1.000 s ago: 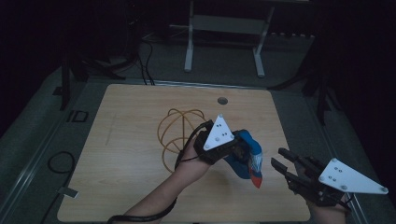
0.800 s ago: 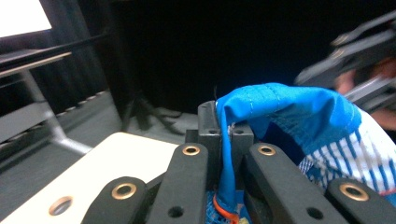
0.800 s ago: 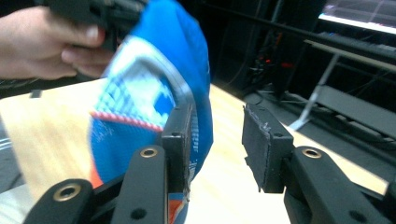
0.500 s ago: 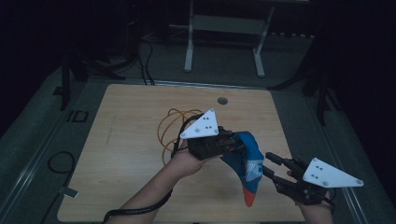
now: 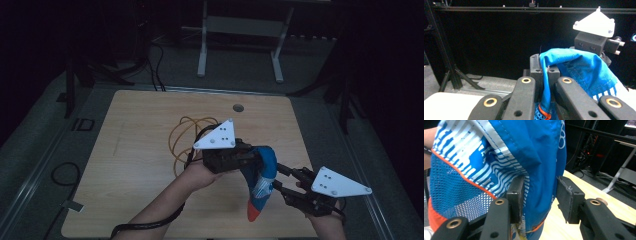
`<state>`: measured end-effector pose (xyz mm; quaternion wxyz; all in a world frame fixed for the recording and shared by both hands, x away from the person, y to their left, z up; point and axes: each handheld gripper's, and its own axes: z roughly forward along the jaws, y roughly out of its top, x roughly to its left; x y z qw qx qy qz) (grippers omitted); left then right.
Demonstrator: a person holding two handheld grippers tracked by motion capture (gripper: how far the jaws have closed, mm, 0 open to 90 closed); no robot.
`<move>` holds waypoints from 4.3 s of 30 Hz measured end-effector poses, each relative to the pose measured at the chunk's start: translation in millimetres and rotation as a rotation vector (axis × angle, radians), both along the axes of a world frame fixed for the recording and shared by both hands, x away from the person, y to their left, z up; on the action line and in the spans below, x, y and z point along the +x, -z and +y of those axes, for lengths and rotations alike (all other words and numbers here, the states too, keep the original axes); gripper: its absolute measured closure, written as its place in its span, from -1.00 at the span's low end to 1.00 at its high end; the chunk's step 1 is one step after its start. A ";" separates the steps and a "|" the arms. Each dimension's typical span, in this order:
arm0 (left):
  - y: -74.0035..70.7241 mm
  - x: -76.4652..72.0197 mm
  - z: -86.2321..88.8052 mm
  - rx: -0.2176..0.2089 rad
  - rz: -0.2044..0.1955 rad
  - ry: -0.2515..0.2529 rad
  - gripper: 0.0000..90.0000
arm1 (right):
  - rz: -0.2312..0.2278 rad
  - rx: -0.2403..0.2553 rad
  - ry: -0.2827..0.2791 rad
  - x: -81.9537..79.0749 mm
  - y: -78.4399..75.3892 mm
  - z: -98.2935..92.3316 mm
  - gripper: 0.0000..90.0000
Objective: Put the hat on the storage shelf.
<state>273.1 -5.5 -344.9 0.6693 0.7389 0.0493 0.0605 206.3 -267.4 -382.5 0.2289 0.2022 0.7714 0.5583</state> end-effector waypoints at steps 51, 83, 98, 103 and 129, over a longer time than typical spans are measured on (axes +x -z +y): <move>20.5 -36.7 116.2 0.090 -0.004 -0.339 -0.25 | -0.163 0.009 0.107 25.5 -75.3 10.8 1.00; 157.4 -73.2 194.9 0.029 0.055 -0.860 -0.96 | -0.095 -0.030 0.024 106.4 -96.9 126.3 1.00; 178.1 -75.4 204.4 0.025 0.118 -0.896 -0.96 | -0.017 -0.098 -0.080 115.5 -74.3 173.6 1.00; 179.9 -76.2 203.2 0.029 0.113 -0.890 -0.96 | -0.001 -0.119 -0.090 119.7 -67.2 178.4 1.00; 183.7 -76.5 203.8 0.052 0.125 -0.874 -0.96 | 0.106 -0.109 -0.086 131.0 -35.4 162.0 0.63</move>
